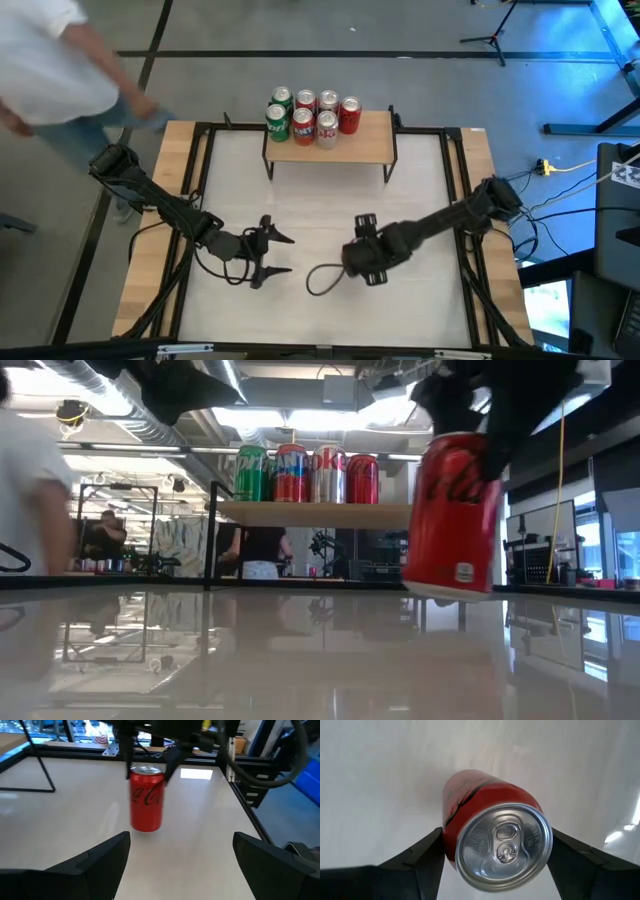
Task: Place canned beverage on shelf
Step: Put the red soda can on the shelf aligned with the other red soda can
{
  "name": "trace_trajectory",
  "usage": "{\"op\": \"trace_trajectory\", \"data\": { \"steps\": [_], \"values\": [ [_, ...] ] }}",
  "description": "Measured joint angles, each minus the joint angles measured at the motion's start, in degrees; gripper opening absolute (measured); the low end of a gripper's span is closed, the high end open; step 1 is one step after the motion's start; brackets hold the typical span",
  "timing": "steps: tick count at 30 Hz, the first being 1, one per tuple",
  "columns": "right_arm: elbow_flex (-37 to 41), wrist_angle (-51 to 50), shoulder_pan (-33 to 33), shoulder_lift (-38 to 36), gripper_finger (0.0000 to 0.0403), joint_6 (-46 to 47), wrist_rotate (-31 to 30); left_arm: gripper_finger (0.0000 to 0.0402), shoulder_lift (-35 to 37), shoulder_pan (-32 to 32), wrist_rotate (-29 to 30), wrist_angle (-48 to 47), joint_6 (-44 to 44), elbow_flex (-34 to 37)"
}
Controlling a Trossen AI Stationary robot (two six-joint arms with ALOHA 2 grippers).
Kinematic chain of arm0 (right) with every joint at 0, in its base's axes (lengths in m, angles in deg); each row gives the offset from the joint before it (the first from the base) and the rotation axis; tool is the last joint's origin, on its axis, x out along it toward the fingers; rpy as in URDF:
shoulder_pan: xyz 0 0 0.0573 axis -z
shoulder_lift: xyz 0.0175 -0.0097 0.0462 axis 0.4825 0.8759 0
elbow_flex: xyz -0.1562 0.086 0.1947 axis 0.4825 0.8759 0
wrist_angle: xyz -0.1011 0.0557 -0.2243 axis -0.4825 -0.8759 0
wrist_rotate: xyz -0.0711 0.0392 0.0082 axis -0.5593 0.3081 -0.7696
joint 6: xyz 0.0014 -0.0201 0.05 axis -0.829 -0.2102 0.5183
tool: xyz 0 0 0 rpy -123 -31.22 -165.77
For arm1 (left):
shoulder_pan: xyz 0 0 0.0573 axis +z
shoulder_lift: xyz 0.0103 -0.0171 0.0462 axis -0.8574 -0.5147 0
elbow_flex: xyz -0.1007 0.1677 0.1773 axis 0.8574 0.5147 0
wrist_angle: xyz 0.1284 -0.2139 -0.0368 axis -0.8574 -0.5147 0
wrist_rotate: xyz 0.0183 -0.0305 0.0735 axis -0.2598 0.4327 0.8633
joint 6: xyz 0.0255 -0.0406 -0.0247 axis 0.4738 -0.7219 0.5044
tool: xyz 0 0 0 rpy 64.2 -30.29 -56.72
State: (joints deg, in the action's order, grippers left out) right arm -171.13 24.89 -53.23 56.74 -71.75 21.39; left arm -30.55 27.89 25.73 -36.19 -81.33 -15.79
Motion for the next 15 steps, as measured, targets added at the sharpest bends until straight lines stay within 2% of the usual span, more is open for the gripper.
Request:
{"op": "trace_trajectory", "data": {
  "steps": [5, 15],
  "values": [
    [0.0, 0.4, 3.5, 0.0, 0.0283, -6.0, 1.1, 0.0343, 0.0, 0.0, -2.1, -0.4, 0.2, 0.0],
    [0.0, 1.2, 7.7, 0.0, 0.0313, -11.2, 2.8, 0.0343, 0.0, -0.5, -3.4, -2.0, -0.4, 0.0]
  ]
}}
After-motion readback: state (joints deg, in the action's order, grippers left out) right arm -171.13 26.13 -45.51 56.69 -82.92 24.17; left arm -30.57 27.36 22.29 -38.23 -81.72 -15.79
